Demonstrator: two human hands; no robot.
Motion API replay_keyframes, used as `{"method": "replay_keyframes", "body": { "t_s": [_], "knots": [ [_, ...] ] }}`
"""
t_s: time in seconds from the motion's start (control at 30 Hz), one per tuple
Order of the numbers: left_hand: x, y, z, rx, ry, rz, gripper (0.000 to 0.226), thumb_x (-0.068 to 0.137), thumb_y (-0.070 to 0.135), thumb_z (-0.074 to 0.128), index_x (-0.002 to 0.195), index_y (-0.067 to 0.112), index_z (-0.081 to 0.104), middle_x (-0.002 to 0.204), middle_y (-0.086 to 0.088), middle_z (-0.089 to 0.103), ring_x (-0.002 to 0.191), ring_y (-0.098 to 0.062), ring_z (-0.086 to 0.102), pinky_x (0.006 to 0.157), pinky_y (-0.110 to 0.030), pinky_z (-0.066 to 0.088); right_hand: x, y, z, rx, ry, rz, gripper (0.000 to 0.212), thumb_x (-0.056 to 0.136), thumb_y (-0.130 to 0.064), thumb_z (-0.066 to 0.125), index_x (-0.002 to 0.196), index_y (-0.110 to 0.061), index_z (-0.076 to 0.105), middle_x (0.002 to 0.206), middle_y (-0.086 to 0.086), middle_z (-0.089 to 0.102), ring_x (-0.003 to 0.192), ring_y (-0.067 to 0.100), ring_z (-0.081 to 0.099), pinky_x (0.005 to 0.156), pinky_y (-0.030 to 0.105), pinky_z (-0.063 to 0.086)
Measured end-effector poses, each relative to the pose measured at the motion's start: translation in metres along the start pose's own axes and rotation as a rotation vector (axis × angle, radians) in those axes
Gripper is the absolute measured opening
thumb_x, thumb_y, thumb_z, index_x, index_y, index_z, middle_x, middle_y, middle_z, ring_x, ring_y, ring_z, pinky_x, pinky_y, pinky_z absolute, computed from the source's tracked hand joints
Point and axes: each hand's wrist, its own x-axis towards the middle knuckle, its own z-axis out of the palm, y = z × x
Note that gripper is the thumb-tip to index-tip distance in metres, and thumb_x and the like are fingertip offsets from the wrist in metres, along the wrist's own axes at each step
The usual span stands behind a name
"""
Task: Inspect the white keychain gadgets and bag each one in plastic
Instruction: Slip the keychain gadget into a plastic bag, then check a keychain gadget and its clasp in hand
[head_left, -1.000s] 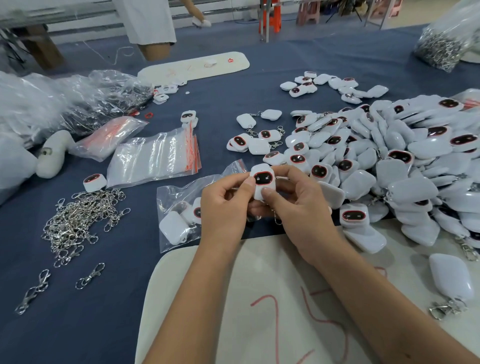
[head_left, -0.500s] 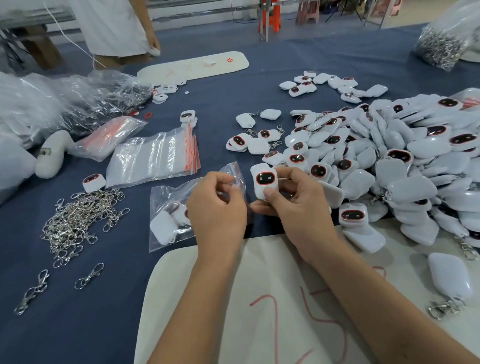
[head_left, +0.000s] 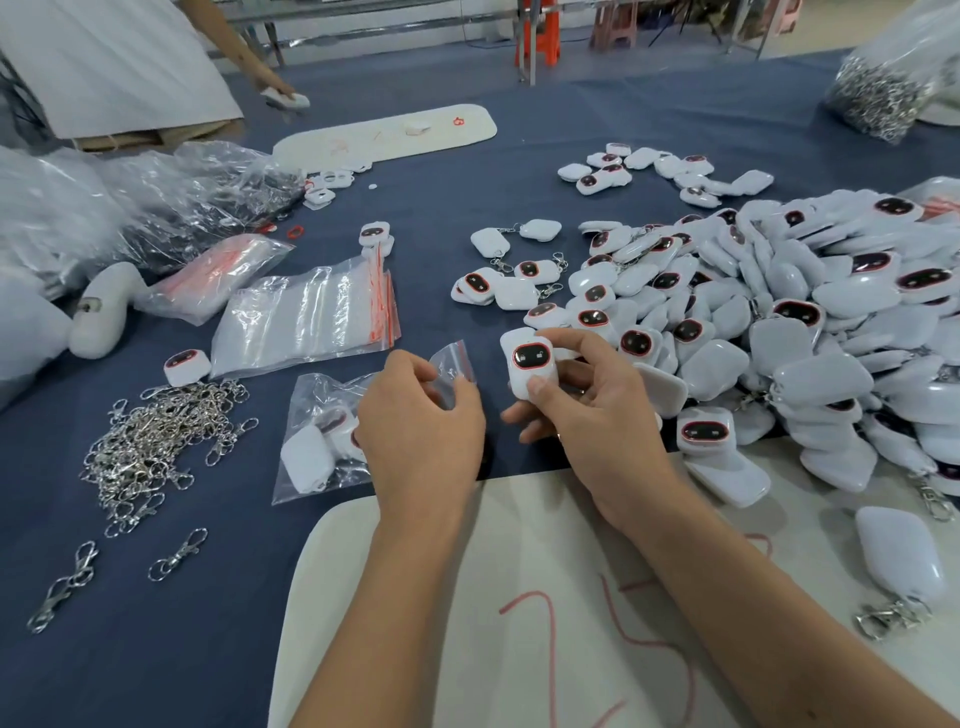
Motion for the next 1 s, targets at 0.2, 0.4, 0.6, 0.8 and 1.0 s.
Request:
{"method": "replay_keyframes", "body": {
  "t_s": [0.2, 0.4, 0.6, 0.8, 1.0],
  "knots": [
    [0.001, -0.001, 0.001, 0.029, -0.039, 0.012, 0.025, 0.084, 0.035, 0.076, 0.084, 0.028, 0.052, 0.077, 0.011, 0.062, 0.08, -0.013, 0.061, 0.079, -0.043, 0.052, -0.001, 0.002, 0.0, -0.128, 0.019, -0.035, 0.042, 0.089, -0.005, 0.074, 0.117, -0.035, 0.063, 0.082, -0.007, 0.072, 0.063, 0.009, 0.061, 0.058, 0.022, 0.048],
    [0.003, -0.004, 0.003, 0.121, -0.136, 0.095, 0.023, 0.08, 0.03, 0.08, 0.079, 0.028, 0.057, 0.076, 0.012, 0.062, 0.075, -0.004, 0.058, 0.063, -0.024, 0.041, -0.001, 0.005, -0.001, -0.148, 0.082, -0.012, 0.055, 0.088, -0.014, 0.076, 0.131, -0.037, 0.05, 0.099, 0.006, 0.07, 0.064, 0.013, 0.064, 0.068, 0.033, 0.052],
    [0.004, -0.005, 0.005, 0.082, -0.179, 0.092, 0.018, 0.083, 0.014, 0.066, 0.068, 0.024, 0.066, 0.064, 0.012, 0.065, 0.068, -0.004, 0.061, 0.064, -0.022, 0.045, -0.002, 0.005, 0.0, -0.139, 0.061, -0.053, 0.04, 0.092, -0.002, 0.071, 0.117, -0.03, 0.054, 0.094, -0.004, 0.074, 0.059, 0.016, 0.069, 0.052, 0.025, 0.05],
    [0.01, -0.005, -0.002, -0.234, -0.283, 0.049, 0.019, 0.086, 0.006, 0.071, 0.071, 0.019, 0.074, 0.065, 0.006, 0.069, 0.064, -0.012, 0.065, 0.065, -0.025, 0.051, -0.001, 0.003, 0.003, -0.106, 0.026, -0.104, 0.021, 0.098, -0.004, 0.066, 0.115, -0.015, 0.06, 0.095, 0.002, 0.077, 0.059, 0.021, 0.071, 0.042, 0.027, 0.049],
    [0.005, 0.001, -0.004, -0.431, -0.352, 0.054, 0.023, 0.08, -0.008, 0.066, 0.081, 0.012, 0.077, 0.065, -0.005, 0.069, 0.057, -0.015, 0.062, 0.056, -0.029, 0.051, -0.001, 0.0, 0.001, -0.09, -0.048, -0.061, 0.006, 0.107, -0.009, 0.053, 0.11, -0.009, 0.059, 0.096, 0.004, 0.078, 0.058, 0.022, 0.069, 0.044, 0.031, 0.052]
  ]
}}
